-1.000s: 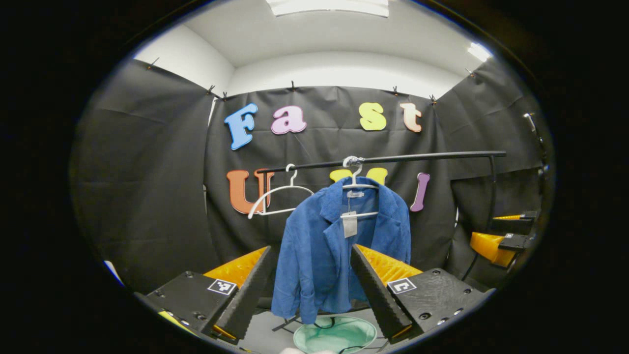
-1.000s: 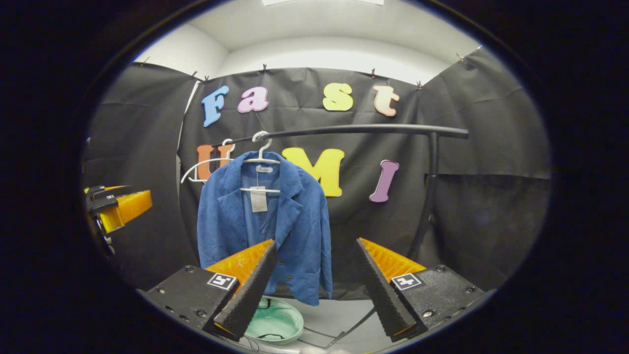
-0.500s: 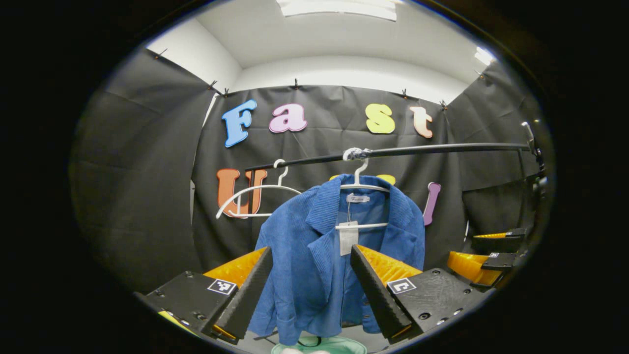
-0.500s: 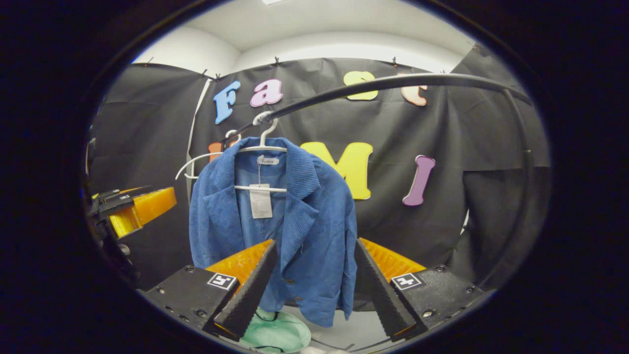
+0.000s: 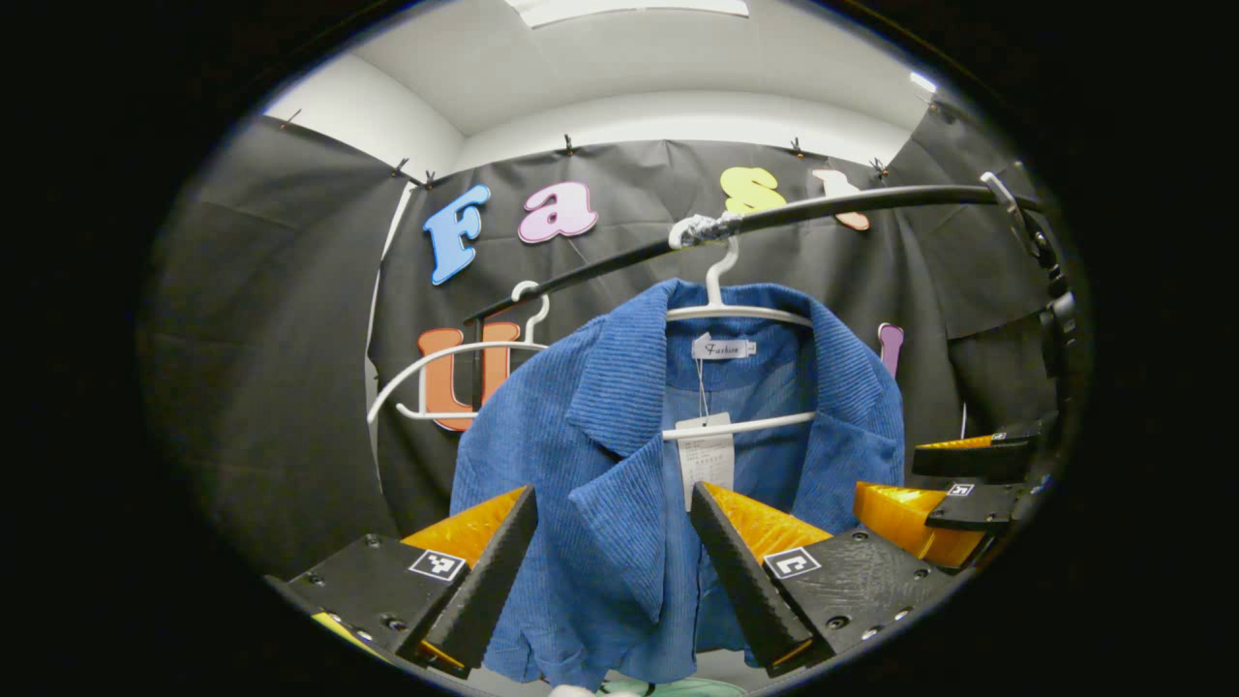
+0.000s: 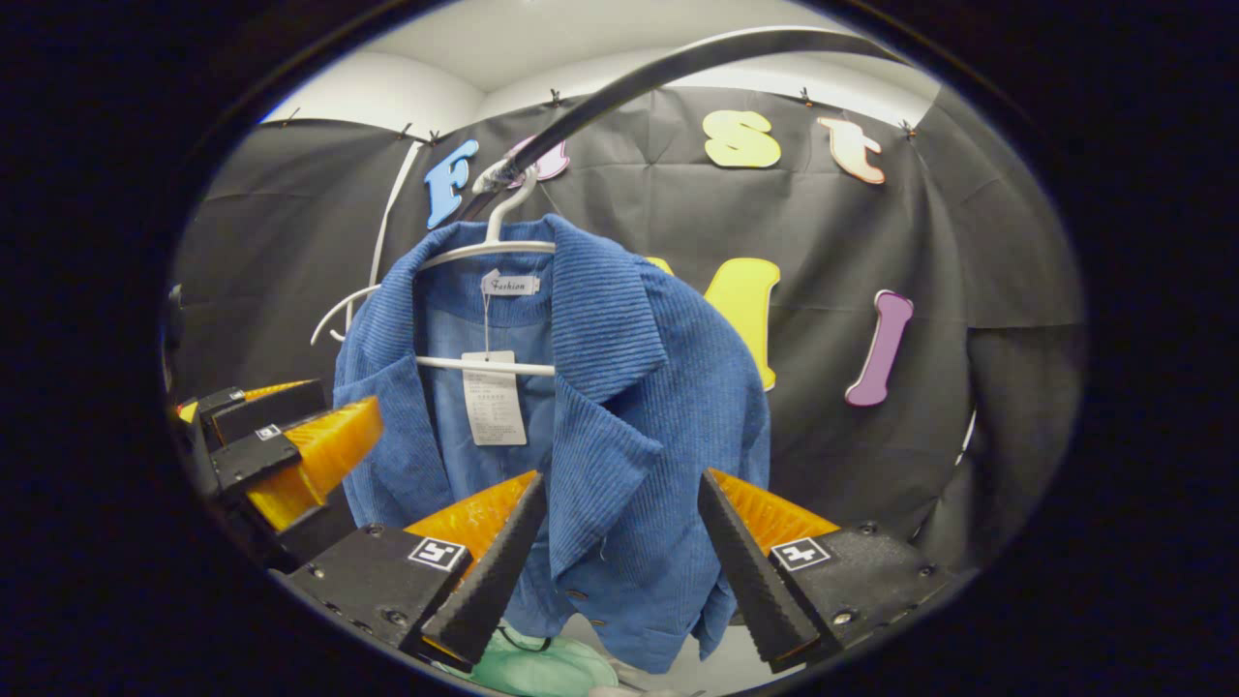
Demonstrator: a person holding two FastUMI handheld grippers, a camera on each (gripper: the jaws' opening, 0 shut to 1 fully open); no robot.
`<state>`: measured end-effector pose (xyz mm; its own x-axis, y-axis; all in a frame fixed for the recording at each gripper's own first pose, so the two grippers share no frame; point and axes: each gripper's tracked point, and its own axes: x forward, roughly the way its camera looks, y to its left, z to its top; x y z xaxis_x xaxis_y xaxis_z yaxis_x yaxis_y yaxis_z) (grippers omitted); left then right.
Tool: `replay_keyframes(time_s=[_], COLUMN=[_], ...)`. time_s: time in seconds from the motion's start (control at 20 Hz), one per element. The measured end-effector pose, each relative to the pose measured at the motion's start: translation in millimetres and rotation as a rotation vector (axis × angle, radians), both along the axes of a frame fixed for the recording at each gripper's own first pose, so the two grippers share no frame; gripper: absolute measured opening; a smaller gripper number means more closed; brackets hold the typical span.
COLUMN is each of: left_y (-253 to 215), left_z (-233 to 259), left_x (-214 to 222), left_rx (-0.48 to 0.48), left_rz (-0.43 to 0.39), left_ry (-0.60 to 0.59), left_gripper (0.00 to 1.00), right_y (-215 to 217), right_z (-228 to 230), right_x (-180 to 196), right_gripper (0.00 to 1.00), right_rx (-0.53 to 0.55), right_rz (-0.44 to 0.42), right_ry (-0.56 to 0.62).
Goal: Grasp the clothes on the hanger with both hands and then place them into the laundry hamper below.
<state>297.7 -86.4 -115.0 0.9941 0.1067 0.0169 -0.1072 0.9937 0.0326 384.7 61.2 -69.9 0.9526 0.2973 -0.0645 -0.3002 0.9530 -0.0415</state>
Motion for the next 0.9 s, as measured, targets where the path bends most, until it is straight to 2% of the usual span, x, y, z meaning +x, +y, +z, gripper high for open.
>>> replay_keyframes(time_s=[0.05,0.25,0.3,0.35,0.4,0.45,0.5,0.55,0.6,0.65,0.75,0.8,0.85,0.9], left_y=[-0.7,-2.2,-2.6,-1.4,4.6,8.2,8.3,3.6,-3.1,6.6,22.1,19.3,23.8,26.7], left_z=[-3.7,-19.0,-18.7,-19.1,-19.1,-23.2,-28.5,-34.0,-39.5,-42.0,-46.5,-42.0,-46.0,-45.3], left_x=[9.0,36.6,40.1,43.4,42.8,42.4,42.9,44.0,45.1,43.3,48.6,34.1,39.7,39.9], left_rx=[0.005,0.005,0.007,0.018,0.033,0.033,0.014,-0.017,-0.049,-0.046,-0.021,-0.007,0.008,0.018], left_rz=[0.0,0.008,0.006,0.011,0.034,0.042,0.037,0.01,-0.028,-0.004,0.041,0.055,0.066,0.072], left_ry=[0.005,0.039,0.034,0.029,0.027,0.043,0.065,0.09,0.111,0.123,0.123,0.133,0.142,0.142], left_gripper=[1.0,0.96,0.96,0.93,0.99,0.85,0.71,0.57,0.43,0.46,0.0,0.05,0.09,0.0], right_y=[3.5,20.5,26.6,27.3,29.4,28.8,28.6,27.6,25.7,28.6,29.0,25.5,24.1,23.0], right_z=[-1.9,-12.3,-14.9,-14.7,-11.5,-10.4,-10.6,-12.6,-15.5,-16.6,-17.9,-18.5,-18.6,-18.4], right_x=[8.4,29.0,31.7,34.0,35.2,33.8,36.2,39.3,40.0,39.4,38.4,37.7,37.8,37.4], right_gripper=[1.0,0.99,0.95,0.86,0.74,0.63,0.58,0.4,0.29,0.18,0.12,0.1,0.08,0.07], right_rx=[0.0,0.042,0.045,0.046,0.049,0.05,0.053,0.056,0.06,0.064,0.072,0.074,0.077,0.081], right_rz=[0.002,0.038,0.056,0.057,0.069,0.073,0.077,0.078,0.081,0.104,0.137,0.148,0.161,0.164], right_ry=[0.002,0.047,0.054,0.053,0.05,0.048,0.045,0.048,0.053,0.062,0.071,0.078,0.085,0.087])
